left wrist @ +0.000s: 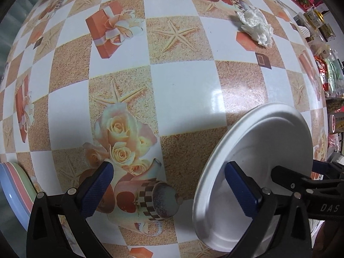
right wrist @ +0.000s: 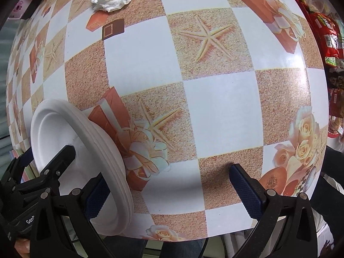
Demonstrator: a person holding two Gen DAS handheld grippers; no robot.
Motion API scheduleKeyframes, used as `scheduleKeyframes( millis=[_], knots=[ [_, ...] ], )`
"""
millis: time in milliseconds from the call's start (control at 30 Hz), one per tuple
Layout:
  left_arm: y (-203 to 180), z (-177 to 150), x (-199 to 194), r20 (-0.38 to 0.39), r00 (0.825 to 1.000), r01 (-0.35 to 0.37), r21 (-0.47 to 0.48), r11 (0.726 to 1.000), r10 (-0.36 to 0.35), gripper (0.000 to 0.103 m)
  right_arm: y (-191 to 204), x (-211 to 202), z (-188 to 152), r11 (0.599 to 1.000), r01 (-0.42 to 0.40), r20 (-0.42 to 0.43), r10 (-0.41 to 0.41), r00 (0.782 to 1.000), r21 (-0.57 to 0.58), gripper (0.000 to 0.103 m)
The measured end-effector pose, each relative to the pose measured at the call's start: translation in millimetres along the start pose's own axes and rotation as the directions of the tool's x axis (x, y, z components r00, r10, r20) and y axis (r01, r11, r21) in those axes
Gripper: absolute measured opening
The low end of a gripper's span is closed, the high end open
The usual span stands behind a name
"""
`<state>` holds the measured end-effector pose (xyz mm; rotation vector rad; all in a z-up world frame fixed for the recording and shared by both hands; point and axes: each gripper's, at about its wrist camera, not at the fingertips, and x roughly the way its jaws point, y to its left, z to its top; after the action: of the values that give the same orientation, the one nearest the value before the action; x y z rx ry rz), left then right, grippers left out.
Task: Organize plates and bowls
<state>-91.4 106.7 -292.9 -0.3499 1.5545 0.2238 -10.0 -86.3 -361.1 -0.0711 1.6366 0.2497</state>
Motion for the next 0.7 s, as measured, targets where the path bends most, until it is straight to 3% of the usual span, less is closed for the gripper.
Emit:
scheduleKeyframes(
  millis=[100, 200, 267, 300, 333, 367, 533, 700],
  knots=[
    [-8.7, -2.2, -7.1, 0.0, 1.0, -0.022, 0.04, 0.999, 0.022, 0.093, 0.5, -1.9, -2.2, 1.0, 0.0, 0.009, 0.0, 1.0, -0.01, 0.1],
    [-27.6, -5.0, -16.1, 0.01, 1.0, -0.019, 0.117, 0.993, 0.018, 0.069, 5.2, -11.2, -5.4, 0.999, -0.021, 0.029, 0.022, 0.999, -0.041, 0.082],
    [-37.9, -6.1, -20.1, -0.001, 1.0, -0.007, 0.148, 0.989, 0.007, 0.048, 10.7, -15.5, -7.7, 0.997, -0.056, 0.03, 0.058, 0.998, -0.058, 0.056],
    [-41.4, -5.1, -21.1, -0.007, 1.0, 0.002, 0.157, 0.988, -0.001, 0.042, 13.1, -15.9, -8.5, 0.993, -0.109, 0.018, 0.11, 0.994, -0.056, 0.047],
    [-43.9, -5.5, -22.0, -0.015, 1.0, 0.003, 0.164, 0.986, 0.0, 0.042, 13.7, -14.2, -9.2, 0.987, -0.152, 0.0, 0.152, 0.988, -0.044, 0.027],
    [-45.0, -6.1, -23.3, -0.019, 1.0, -0.005, 0.169, 0.986, 0.009, 0.042, 13.6, -10.7, -11.3, 0.981, -0.194, -0.021, 0.193, 0.981, -0.013, 0.02],
    [-42.2, -16.9, -29.5, -0.067, 0.998, 0.002, 0.221, 0.975, 0.014, 0.04, 24.1, -7.4, -33.1, 0.986, -0.165, -0.042, 0.164, 0.986, -0.024, 0.021],
    [-30.9, -58.6, -34.8, -0.078, 0.995, -0.032, 0.307, 0.951, 0.059, 0.04, 45.8, 6.2, -72.8, 0.987, -0.148, -0.101, 0.142, 0.985, -0.06, 0.024]
  ],
)
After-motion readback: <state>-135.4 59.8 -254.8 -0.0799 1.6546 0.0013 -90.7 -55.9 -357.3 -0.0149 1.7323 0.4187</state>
